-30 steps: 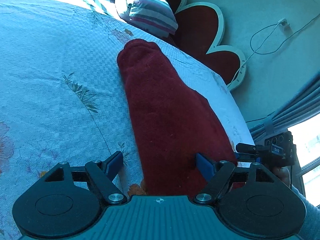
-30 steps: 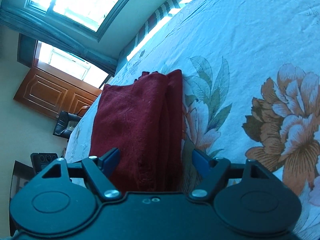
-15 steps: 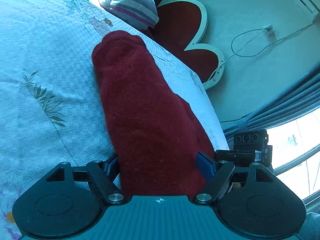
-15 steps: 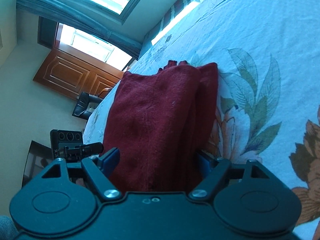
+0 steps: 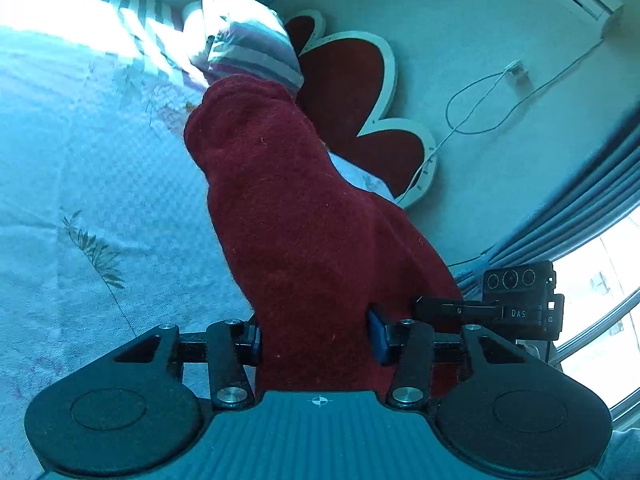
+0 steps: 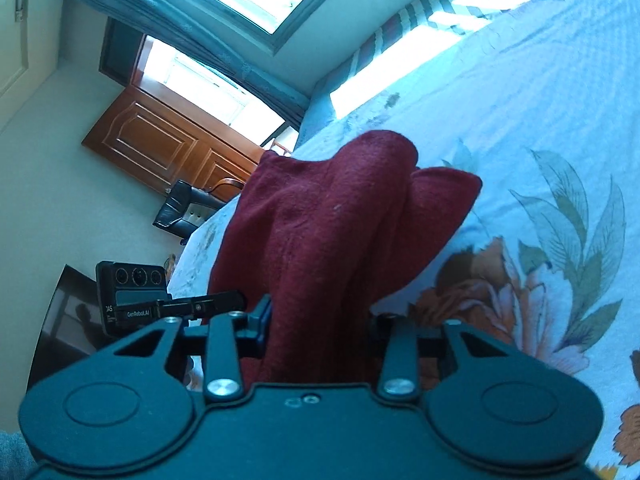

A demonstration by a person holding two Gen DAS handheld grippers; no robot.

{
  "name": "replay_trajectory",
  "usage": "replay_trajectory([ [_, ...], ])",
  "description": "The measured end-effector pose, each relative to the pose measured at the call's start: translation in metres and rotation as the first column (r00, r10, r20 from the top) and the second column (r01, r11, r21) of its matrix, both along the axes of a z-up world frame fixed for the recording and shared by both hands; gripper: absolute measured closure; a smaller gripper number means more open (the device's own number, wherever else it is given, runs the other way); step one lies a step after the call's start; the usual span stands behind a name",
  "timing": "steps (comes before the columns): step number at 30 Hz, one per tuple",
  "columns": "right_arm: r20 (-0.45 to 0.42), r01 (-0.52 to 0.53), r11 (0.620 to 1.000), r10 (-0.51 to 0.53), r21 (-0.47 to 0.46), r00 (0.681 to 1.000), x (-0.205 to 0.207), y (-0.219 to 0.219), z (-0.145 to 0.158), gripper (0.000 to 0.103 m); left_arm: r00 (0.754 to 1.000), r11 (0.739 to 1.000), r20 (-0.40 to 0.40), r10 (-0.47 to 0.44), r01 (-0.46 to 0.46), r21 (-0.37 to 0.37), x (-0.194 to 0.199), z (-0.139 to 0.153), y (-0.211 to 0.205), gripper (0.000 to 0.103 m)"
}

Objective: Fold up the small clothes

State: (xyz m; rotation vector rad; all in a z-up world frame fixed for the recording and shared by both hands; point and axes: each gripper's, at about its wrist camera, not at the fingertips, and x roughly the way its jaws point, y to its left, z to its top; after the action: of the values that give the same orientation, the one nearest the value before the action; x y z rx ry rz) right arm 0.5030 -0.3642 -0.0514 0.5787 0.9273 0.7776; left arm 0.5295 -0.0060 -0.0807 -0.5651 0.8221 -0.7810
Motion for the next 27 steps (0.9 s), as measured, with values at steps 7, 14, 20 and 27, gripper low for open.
replay_trajectory([
  [7,0.154,-0.022,0.999,0.026,-0.025,0.988,-0.055,0.034,0.095,0.065,0.988,0.999,0.155,0.011,-0.018,0.045,-0.064,0.097,0.034,0.055],
  [14,0.183,-0.039,0.999,0.045,-0.038,0.982,-0.094,0.071,0.126,0.065,0.987,0.997,0.155,0.036,-0.047,0.066,-0.102,0.11,0.075,0.055],
  [20,0.112,-0.065,0.997,0.07,-0.041,0.991,-0.081,0.099,0.093,0.065,0.995,0.993,0.075,0.07,-0.076,0.085,-0.093,0.072,0.09,0.055],
  [27,-0.015,-0.074,0.996,0.074,-0.042,0.997,-0.046,0.108,0.039,0.065,0.993,0.989,-0.052,0.11,-0.104,0.106,-0.053,0.002,0.086,0.055],
])
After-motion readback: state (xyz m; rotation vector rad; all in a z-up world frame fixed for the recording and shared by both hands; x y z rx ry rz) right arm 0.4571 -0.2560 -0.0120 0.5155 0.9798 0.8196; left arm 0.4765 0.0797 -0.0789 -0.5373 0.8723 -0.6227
